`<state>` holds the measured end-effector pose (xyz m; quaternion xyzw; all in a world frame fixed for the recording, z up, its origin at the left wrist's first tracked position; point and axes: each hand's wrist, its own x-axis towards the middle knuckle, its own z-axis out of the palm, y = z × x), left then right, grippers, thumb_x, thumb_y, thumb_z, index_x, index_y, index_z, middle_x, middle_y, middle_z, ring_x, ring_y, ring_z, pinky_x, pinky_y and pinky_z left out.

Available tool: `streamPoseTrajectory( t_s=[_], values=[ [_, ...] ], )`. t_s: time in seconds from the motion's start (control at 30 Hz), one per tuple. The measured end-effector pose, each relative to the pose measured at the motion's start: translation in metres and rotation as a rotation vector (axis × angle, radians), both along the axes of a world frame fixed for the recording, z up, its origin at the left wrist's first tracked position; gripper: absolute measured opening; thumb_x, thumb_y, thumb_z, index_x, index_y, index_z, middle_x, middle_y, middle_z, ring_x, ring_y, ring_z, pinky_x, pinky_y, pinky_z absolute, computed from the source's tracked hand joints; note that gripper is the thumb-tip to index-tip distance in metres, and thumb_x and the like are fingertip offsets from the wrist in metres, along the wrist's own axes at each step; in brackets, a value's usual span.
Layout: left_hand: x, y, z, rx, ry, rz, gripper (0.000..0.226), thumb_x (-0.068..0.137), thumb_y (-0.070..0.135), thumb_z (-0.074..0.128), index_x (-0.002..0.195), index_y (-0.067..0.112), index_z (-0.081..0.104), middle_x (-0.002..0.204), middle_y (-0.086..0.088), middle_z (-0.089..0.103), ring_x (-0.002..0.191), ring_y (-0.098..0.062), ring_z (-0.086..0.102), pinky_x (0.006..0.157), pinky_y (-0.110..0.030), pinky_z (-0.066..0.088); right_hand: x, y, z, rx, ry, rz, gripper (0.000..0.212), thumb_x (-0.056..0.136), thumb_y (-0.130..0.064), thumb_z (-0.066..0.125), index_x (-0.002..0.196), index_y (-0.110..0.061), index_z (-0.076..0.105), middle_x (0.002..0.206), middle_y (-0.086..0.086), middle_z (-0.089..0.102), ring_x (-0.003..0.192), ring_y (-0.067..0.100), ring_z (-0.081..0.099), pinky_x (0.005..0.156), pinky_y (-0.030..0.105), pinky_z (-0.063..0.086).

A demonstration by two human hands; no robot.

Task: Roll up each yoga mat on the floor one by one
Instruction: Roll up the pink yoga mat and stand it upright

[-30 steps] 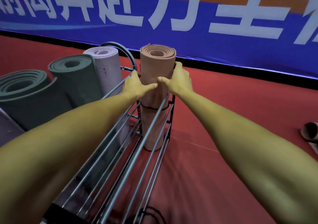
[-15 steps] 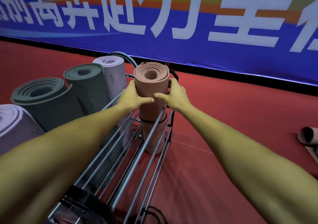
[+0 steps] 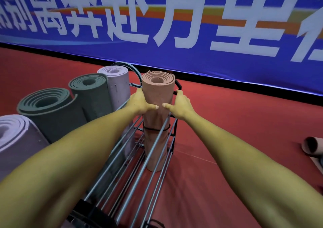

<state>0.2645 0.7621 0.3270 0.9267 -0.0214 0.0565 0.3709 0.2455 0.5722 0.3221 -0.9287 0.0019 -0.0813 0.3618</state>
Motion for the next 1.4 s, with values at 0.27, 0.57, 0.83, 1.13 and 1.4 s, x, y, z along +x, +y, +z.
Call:
streamPoseTrajectory(
  t_s=[0.27,0.57,0.83,1.13,1.4],
  values=[
    [-0.024,0.004,0.011,-0.044,-0.357,0.095,0.097,0.077,0.05,0.089,0.153,0.027,0.033,0.136,-0.009,0.056,0.116,-0.032,0.063,0.095,-0.048,0.053,-0.02,-0.008,-0.007,0.064,-0.059,-0.017,0.095,0.09,-0.045,0.078,0.16,-0.013,0.022,0.149,0.02,0.049,0.136,0.042,0.049,0.106,0.054,0.046],
    [-0.056,0.006,0.034,0.179,-0.506,-0.008,0.067,0.086,0.042,0.082,0.141,0.042,0.045,0.122,0.002,0.058,0.1,-0.026,0.07,0.081,-0.05,0.059,-0.055,-0.024,0.003,0.07,-0.059,0.026,0.089,0.093,-0.049,0.073,0.159,-0.013,0.024,0.144,0.018,0.054,0.132,0.039,0.053,0.103,0.052,0.048],
    [-0.091,0.011,0.055,0.169,-0.407,-0.049,0.054,0.087,0.038,0.083,0.134,0.029,0.058,0.124,-0.002,0.069,0.106,-0.024,0.07,0.085,-0.045,0.058,-0.107,-0.049,0.037,0.054,-0.022,0.077,0.084,0.095,-0.048,0.072,0.158,-0.011,0.029,0.143,0.017,0.056,0.131,0.035,0.054,0.1,0.041,0.047],
    [-0.162,-0.071,0.078,0.074,-0.32,-0.462,0.02,0.092,0.032,0.079,0.107,0.02,0.075,0.097,0.009,0.077,0.086,-0.004,0.072,0.083,-0.03,0.058,-0.232,-0.126,0.071,-0.085,-0.1,0.112,0.054,0.097,-0.041,0.072,0.142,-0.016,0.055,0.129,0.002,0.068,0.106,0.016,0.068,0.098,0.038,0.055],
    [-0.265,-0.248,0.053,-0.038,-0.119,-0.9,0.008,0.094,0.024,0.078,0.092,0.017,0.074,0.08,0.001,0.077,0.066,-0.017,0.075,0.057,-0.03,0.059,-0.373,-0.277,0.063,-0.308,-0.121,-0.013,0.023,0.098,-0.035,0.07,0.116,-0.022,0.072,0.112,-0.008,0.072,0.094,0.006,0.071,0.086,0.034,0.059]
  ],
)
